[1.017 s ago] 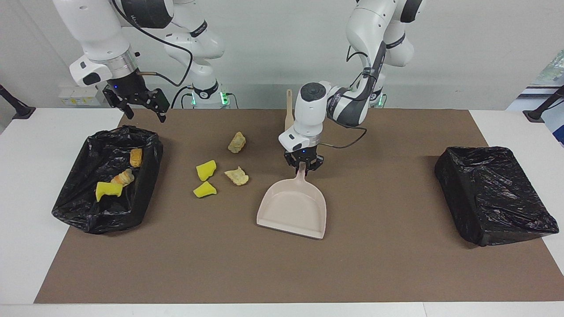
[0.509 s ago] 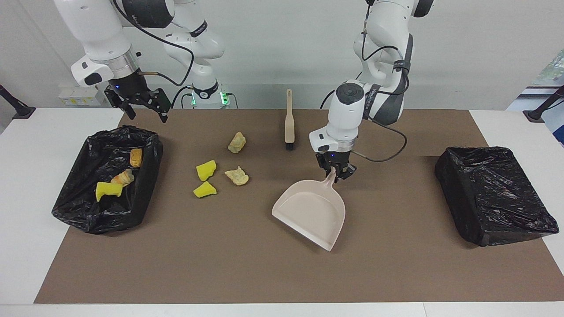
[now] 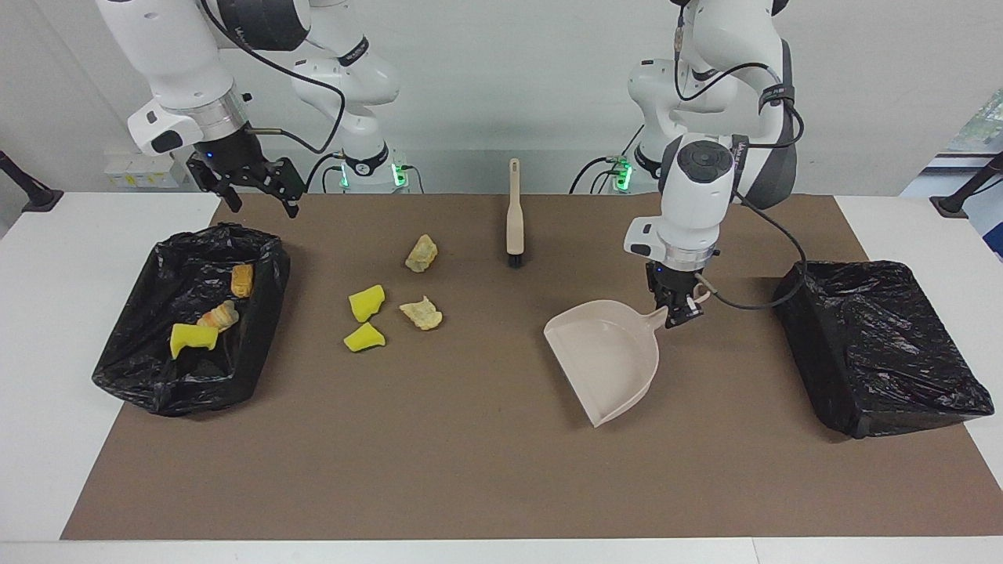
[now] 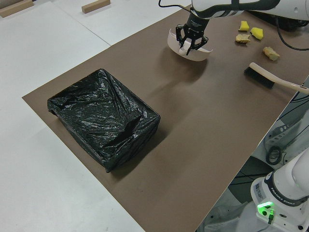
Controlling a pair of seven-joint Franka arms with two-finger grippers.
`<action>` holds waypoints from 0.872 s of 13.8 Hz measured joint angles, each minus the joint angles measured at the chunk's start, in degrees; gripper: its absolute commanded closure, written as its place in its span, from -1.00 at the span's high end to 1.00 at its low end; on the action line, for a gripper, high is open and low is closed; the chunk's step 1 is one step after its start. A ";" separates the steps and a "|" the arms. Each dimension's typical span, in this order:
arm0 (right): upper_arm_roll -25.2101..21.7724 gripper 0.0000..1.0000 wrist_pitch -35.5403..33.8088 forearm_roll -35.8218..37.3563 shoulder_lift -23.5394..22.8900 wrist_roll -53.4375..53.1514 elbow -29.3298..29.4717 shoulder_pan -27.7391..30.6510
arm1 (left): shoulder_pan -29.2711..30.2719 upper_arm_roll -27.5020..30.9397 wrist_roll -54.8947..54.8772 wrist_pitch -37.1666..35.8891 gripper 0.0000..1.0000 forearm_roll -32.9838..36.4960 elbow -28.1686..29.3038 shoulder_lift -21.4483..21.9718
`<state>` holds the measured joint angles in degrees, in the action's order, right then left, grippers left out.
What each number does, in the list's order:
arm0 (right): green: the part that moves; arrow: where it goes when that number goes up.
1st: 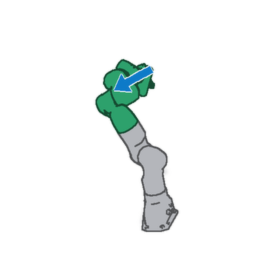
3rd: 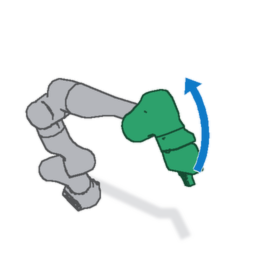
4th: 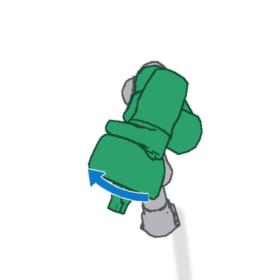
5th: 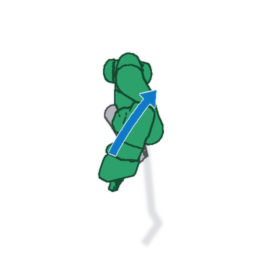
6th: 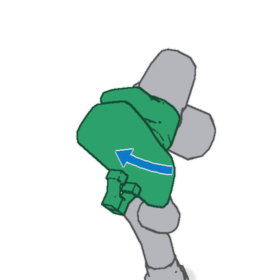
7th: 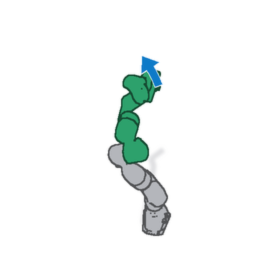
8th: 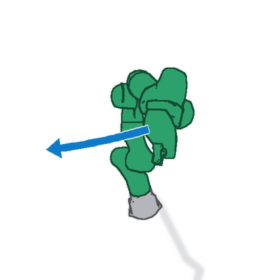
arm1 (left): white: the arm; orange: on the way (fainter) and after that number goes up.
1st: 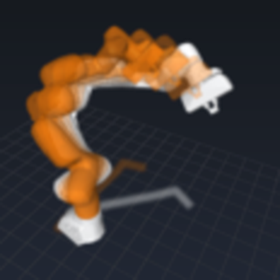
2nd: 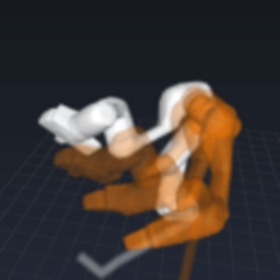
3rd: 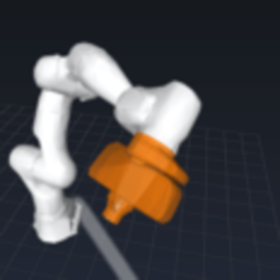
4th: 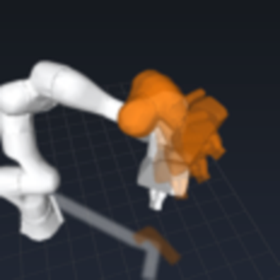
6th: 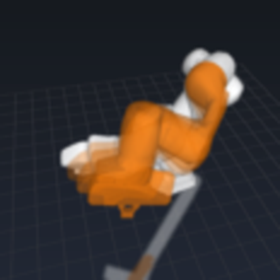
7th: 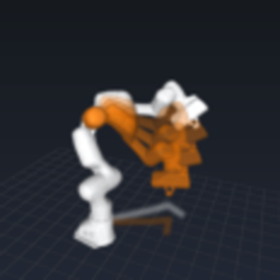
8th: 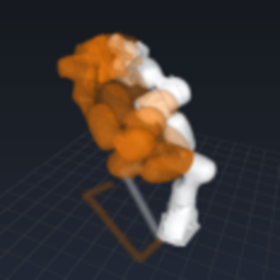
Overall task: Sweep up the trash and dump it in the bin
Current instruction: 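Drag the dustpan with the left gripper toward the nearer bag, then reach the right gripper toward the brush handle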
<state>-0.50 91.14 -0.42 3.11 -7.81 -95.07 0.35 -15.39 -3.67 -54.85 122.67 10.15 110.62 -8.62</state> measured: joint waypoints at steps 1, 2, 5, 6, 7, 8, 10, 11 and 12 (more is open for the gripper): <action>0.00 1.00 -0.02 0.00 0.16 0.00 -0.27 0.00 | 0.74 -0.01 -4.18 -0.02 -1.00 0.05 1.45 0.88; 0.07 1.00 -0.04 0.00 0.38 0.00 -0.76 -0.03 | 1.38 -0.01 -7.84 -0.04 -1.00 0.06 2.92 1.72; 0.45 1.00 -0.05 -0.10 0.94 -1.13 -3.85 -1.90 | 2.34 -0.03 -13.98 -0.09 -1.00 0.08 6.73 3.91; 0.55 1.00 -0.01 -0.14 0.94 -1.88 -4.98 -3.02 | 2.61 -0.02 -15.05 -0.10 -1.00 0.10 7.77 4.44; 0.61 1.00 0.22 -0.24 0.95 -2.23 -6.35 -4.48 | 2.98 -0.04 -16.26 -0.11 -1.00 0.10 8.81 4.99; 0.65 1.00 0.91 -0.36 0.94 -3.22 -7.79 -6.20 | 3.43 -0.01 -17.09 -0.13 -1.00 0.11 9.51 5.35; 0.76 1.00 4.07 -1.81 0.92 -8.30 -11.39 -10.65 | 4.57 -0.04 -18.14 -0.14 -1.00 0.11 10.34 5.68; 0.85 1.00 6.13 -3.11 0.89 -11.20 -13.41 -13.08 | 5.14 -0.02 -18.31 -0.15 -1.00 0.11 10.58 5.72; 0.95 1.00 8.39 -3.90 0.86 -14.03 -15.50 -15.53 | 5.61 -0.04 -18.39 -0.25 -1.00 0.11 10.79 5.73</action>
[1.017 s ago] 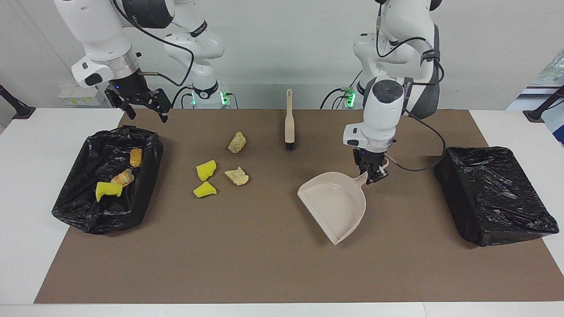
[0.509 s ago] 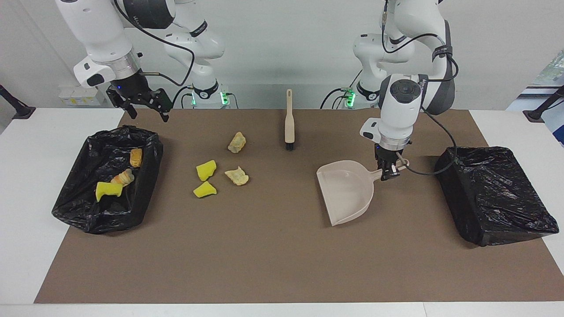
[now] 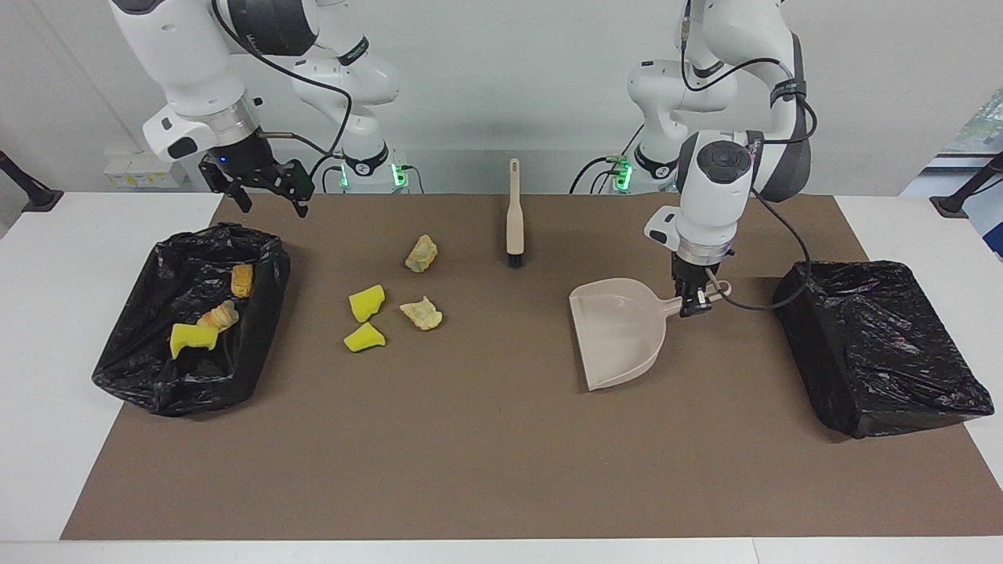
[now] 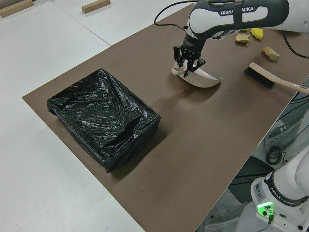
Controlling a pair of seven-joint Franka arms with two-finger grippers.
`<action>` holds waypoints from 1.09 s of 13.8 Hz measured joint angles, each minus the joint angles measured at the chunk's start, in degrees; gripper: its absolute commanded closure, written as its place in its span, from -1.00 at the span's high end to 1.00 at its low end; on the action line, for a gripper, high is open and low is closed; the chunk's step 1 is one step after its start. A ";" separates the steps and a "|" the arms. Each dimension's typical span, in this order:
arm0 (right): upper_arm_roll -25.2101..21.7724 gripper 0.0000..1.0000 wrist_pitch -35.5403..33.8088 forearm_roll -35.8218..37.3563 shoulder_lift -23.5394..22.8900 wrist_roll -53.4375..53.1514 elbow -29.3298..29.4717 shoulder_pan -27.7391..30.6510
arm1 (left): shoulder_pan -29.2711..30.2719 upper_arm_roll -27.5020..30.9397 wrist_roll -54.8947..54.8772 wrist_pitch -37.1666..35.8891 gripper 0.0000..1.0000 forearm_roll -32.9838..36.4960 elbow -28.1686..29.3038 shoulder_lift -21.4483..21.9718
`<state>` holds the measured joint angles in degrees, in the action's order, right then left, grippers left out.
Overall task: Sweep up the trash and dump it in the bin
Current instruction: 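Reach the right gripper toward the brush handle, then grasp the brush with the right gripper while the left gripper positions the dustpan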
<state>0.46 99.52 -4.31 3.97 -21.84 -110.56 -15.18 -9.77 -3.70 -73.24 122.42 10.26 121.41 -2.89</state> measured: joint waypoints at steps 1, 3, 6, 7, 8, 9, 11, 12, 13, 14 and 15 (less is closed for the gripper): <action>0.06 1.00 2.26 -0.32 -0.05 -2.83 -2.02 -2.47 | 0.35 -0.02 0.00 -0.19 -1.00 0.00 0.23 0.03; 0.17 1.00 6.78 -1.00 -0.15 -10.08 -6.25 -8.11 | 0.71 0.01 0.00 -0.32 -1.00 0.00 0.66 0.09; 0.32 1.00 11.82 -2.93 -0.18 -21.03 -11.49 -17.45 | 0.97 -0.03 1.25 -0.29 -1.00 0.00 1.53 0.12; 0.31 1.00 14.50 -3.32 -0.17 -25.46 -13.30 -21.14 | 0.99 -0.05 1.95 -0.28 -1.00 0.00 1.91 0.15; 0.34 1.00 17.85 -3.39 -0.21 -30.59 -15.35 -25.35 | 0.99 -0.09 2.49 -0.21 -1.00 0.00 2.33 0.19; 0.41 1.00 20.67 -3.40 -0.34 -35.01 -17.20 -29.32 | 0.99 -0.12 2.86 -0.14 -1.00 0.00 2.65 0.26; 0.48 1.00 24.56 -3.27 -1.40 -41.63 -20.01 -36.43 | 0.99 -0.25 3.41 -0.13 -1.00 0.00 3.16 0.60; 0.50 0.95 26.17 -3.01 -2.46 -43.42 -20.95 -39.29 | 0.99 -0.31 3.55 -0.12 -1.00 0.00 3.47 0.83; 0.52 0.89 27.56 -2.47 -3.52 -44.22 -21.79 -41.22 | 0.99 -0.34 3.62 -0.12 -1.00 0.00 3.65 1.00; 0.50 0.75 28.02 -1.49 -4.25 -44.36 -22.60 -42.00 | 0.99 -0.35 3.69 -0.13 -1.00 0.00 3.81 1.11; 0.41 0.61 28.02 -0.11 -4.50 -44.35 -23.19 -41.99 | 0.99 -0.36 3.76 -0.13 -1.00 0.00 3.96 1.19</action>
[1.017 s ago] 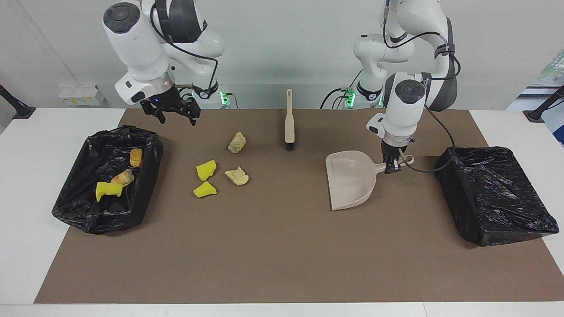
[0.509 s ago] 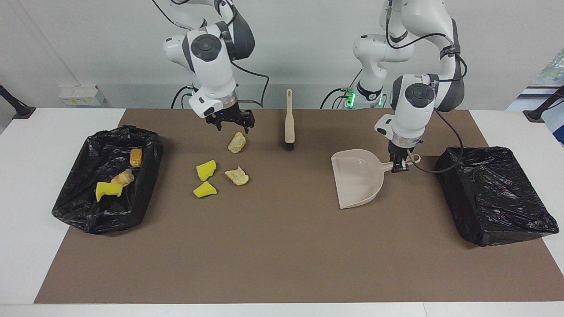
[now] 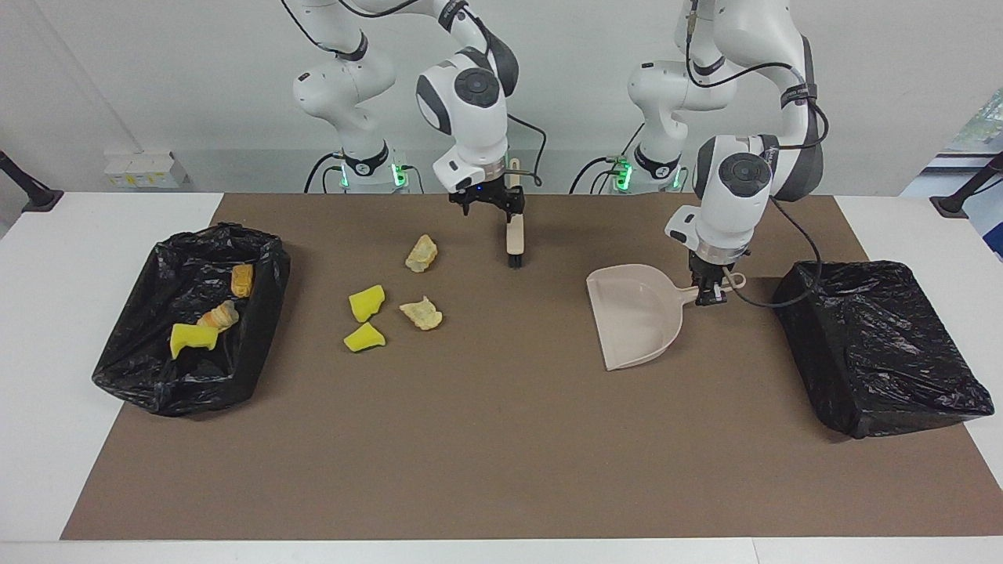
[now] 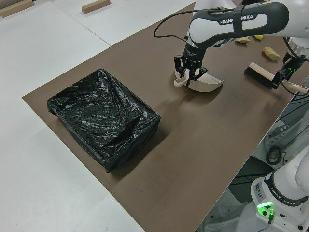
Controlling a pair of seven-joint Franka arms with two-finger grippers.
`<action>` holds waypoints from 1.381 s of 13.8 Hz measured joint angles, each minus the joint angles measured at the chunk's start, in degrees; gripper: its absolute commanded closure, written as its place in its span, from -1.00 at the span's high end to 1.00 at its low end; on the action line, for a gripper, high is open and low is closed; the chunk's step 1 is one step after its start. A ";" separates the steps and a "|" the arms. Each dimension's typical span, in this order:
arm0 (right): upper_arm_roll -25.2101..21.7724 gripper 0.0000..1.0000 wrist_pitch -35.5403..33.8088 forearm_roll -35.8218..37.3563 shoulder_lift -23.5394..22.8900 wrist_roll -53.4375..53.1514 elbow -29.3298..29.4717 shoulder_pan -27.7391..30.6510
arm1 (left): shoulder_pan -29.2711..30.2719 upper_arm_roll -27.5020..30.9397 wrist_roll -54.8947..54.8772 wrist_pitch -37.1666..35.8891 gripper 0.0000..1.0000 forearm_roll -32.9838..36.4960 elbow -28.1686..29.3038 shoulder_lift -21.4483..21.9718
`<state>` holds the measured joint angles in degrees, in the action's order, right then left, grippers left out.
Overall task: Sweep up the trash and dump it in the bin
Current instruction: 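Grasp the brush with the right gripper while the left gripper positions the dustpan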
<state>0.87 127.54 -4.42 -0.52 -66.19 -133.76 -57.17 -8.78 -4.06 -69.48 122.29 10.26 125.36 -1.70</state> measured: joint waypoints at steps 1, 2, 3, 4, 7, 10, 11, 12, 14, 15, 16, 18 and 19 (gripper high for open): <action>-0.21 0.42 -0.01 1.36 0.02 0.00 -0.23 0.07 | 0.00 -0.01 0.04 0.00 -1.00 0.00 0.06 0.04; -0.39 0.21 -0.01 2.15 0.04 0.00 -0.24 0.11 | 0.00 -0.01 0.06 0.00 -1.00 0.00 0.09 0.06; -0.46 0.15 -0.01 2.49 0.11 0.00 -0.24 0.09 | 0.00 -0.01 0.06 0.00 -1.00 0.00 0.09 0.06; -0.45 0.15 -0.01 2.57 0.18 0.00 -0.23 -0.03 | 0.00 -0.01 0.07 0.00 -1.00 0.00 0.10 0.06; -0.37 0.15 -0.10 2.59 0.32 0.00 -0.22 -0.45 | 0.00 -0.02 0.07 0.02 -1.00 0.00 0.10 0.08; -0.20 0.16 -2.07 2.59 0.83 0.00 -0.20 -1.06 | -0.26 -0.41 0.07 0.07 -1.00 0.00 0.11 0.13; -0.03 0.16 -2.63 2.59 1.09 0.00 -0.19 -1.10 | -1.02 -0.50 0.07 0.14 -1.00 0.00 0.12 0.15; 0.26 0.16 -3.34 2.59 1.37 0.00 -0.19 -1.18 | -2.23 -0.57 0.25 0.17 -1.00 0.00 0.12 0.16; 0.60 0.15 -4.29 2.57 1.98 0.00 -0.19 -1.75 | -4.17 -0.72 3.12 0.17 -1.00 0.00 0.14 0.19; 0.69 0.15 -4.84 2.56 2.42 0.00 -0.18 -2.03 | -5.11 -0.80 4.69 0.17 -1.00 0.00 0.15 0.20; 0.73 0.05 -5.27 2.54 2.99 0.00 -0.18 -2.21 | -5.94 -0.85 5.85 0.17 -1.00 0.00 0.15 0.24; 0.73 -0.23 -5.76 1.83 4.14 -0.02 -0.21 -2.28 | -6.70 -1.03 6.71 0.18 -1.00 0.00 0.15 0.34; 0.73 -0.24 -5.76 0.82 4.43 -0.02 -0.25 -2.29 | -6.81 -1.04 6.77 0.26 -1.00 0.00 0.15 0.36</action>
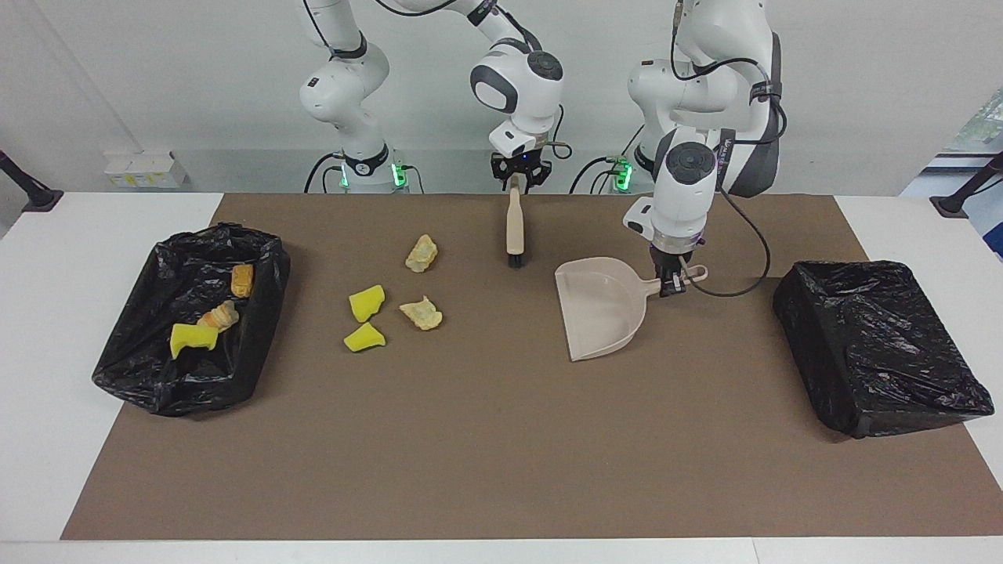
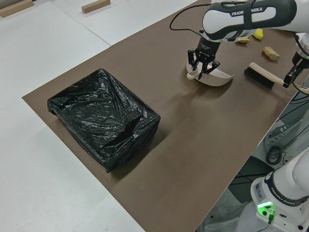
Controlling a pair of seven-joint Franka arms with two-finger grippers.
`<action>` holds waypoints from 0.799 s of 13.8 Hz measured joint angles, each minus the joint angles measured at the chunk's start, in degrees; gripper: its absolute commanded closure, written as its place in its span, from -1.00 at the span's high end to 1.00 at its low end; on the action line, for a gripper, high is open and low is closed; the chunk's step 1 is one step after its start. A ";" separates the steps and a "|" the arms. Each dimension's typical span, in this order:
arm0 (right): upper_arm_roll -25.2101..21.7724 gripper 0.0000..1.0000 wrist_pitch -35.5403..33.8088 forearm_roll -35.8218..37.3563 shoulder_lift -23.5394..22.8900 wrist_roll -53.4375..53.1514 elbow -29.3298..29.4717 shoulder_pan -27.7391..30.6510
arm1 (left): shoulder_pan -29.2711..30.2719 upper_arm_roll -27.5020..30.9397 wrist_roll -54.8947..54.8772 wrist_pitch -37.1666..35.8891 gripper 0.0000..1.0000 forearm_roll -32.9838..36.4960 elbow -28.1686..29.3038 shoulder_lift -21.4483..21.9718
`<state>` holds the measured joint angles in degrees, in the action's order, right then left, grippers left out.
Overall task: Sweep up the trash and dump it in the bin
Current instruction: 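Grasp the brush with the right gripper while the left gripper positions the dustpan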
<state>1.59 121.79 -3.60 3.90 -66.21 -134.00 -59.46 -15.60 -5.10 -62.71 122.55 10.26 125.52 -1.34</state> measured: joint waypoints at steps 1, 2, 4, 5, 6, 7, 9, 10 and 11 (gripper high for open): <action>0.00 -0.24 0.00 -0.73 0.10 0.00 -0.01 0.00 | -0.04 0.00 0.00 0.19 -1.00 0.00 0.00 0.00; 0.00 -0.24 0.00 -1.28 0.10 0.00 -0.03 0.00 | -0.17 -0.01 0.00 0.44 -1.00 0.00 0.01 0.00; 0.00 -0.11 0.01 -2.23 0.10 0.00 -0.25 0.00 | -0.66 -0.07 1.00 0.86 -1.00 0.00 0.02 0.00; 0.00 0.02 0.04 -2.69 0.10 0.00 -0.44 0.00 | -0.70 -0.19 1.52 0.88 -1.00 0.00 0.03 0.00; -0.01 0.05 0.14 -3.18 0.10 0.00 -0.67 0.00 | -0.71 -0.23 1.76 0.88 -1.00 0.00 0.06 0.00; -0.03 -0.17 0.36 -3.51 0.10 0.00 -1.03 0.02 | -0.71 -0.23 1.84 0.88 -1.00 0.00 0.10 0.00; -0.11 -0.88 0.65 -4.01 0.10 0.00 -1.41 0.05 | -0.70 -0.22 2.04 0.88 -1.00 0.00 0.12 0.00; -0.11 -1.00 0.74 -4.04 0.10 0.00 -1.46 0.05 | -0.71 -0.23 2.21 0.85 -1.00 0.00 0.13 0.01; -0.13 -1.00 0.81 -4.08 0.09 -0.05 -1.50 0.08 | -0.71 -0.23 2.30 0.85 -1.00 0.00 0.16 0.00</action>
<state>1.46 122.59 -7.68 3.99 -66.26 -135.50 -59.38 -16.30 -5.33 -60.41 123.40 10.26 125.67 -1.34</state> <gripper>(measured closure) 0.736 0.687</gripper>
